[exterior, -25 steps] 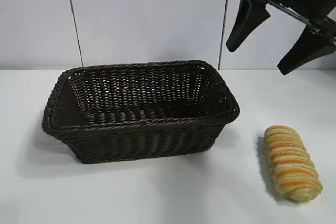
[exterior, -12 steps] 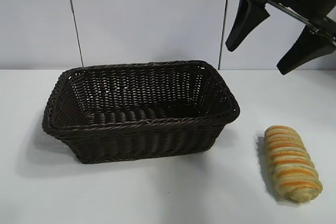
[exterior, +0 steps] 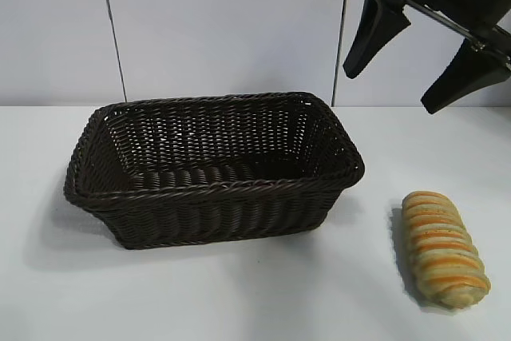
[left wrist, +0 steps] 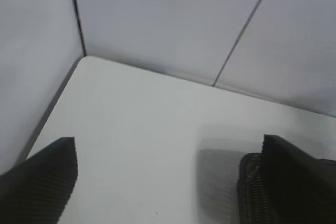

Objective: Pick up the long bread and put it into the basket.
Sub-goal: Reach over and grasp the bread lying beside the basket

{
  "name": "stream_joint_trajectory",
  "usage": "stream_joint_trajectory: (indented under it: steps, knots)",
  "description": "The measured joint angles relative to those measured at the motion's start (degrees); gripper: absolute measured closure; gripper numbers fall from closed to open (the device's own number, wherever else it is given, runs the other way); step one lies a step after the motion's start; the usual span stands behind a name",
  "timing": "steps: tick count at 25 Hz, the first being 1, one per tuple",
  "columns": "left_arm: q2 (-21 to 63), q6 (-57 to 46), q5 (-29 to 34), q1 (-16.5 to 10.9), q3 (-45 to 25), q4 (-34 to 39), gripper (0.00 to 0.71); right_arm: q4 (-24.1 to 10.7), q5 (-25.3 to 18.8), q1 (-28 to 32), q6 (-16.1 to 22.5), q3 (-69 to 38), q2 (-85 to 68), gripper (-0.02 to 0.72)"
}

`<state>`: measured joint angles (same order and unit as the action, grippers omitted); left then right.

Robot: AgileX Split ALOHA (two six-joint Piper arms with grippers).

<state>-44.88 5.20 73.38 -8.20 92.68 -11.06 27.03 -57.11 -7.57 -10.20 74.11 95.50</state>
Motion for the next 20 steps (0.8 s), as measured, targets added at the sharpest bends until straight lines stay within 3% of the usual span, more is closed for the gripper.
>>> stream_joint_trajectory:
  steps: [4,15,20]
  knots:
    - [10.13,0.38,0.1,0.06,-9.75,0.03,0.031,0.0,0.0,0.0,-0.19,0.0,0.0,0.008]
    - [32.95,0.56,0.38,0.06,-44.63,-0.02,0.031,0.0,0.0,0.0,-1.23,0.0,0.0,0.008]
    - [38.57,0.89,0.38,0.06,-56.16,-0.02,0.031,-3.06,-1.47,0.0,-1.39,0.0,-1.0,0.008]
